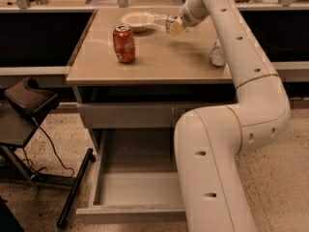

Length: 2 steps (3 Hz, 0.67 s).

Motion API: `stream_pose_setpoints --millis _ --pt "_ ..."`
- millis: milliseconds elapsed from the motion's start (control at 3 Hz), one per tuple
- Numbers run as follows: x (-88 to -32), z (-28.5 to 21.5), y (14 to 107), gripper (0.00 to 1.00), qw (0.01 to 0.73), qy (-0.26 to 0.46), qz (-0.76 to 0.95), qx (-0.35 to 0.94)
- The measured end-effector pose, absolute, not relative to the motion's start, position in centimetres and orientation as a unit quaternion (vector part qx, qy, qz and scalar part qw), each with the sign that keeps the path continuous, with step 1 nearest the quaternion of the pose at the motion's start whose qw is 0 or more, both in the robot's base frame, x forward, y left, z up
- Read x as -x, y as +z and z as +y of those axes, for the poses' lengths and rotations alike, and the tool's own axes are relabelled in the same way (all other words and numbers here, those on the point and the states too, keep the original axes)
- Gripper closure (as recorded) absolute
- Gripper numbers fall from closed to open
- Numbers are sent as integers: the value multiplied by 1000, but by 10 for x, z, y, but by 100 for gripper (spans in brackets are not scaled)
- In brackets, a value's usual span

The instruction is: Place water bottle into middle drawer

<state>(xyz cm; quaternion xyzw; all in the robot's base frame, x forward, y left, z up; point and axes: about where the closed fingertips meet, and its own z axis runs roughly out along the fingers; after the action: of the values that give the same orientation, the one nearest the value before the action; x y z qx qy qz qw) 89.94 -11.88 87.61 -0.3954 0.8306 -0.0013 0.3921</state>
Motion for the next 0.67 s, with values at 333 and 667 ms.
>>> stream_pose_setpoints --millis 333,667 --pt "-864 -116 940 100 378 -15 843 382" --pt "-823 -88 968 100 344 -6 853 392"
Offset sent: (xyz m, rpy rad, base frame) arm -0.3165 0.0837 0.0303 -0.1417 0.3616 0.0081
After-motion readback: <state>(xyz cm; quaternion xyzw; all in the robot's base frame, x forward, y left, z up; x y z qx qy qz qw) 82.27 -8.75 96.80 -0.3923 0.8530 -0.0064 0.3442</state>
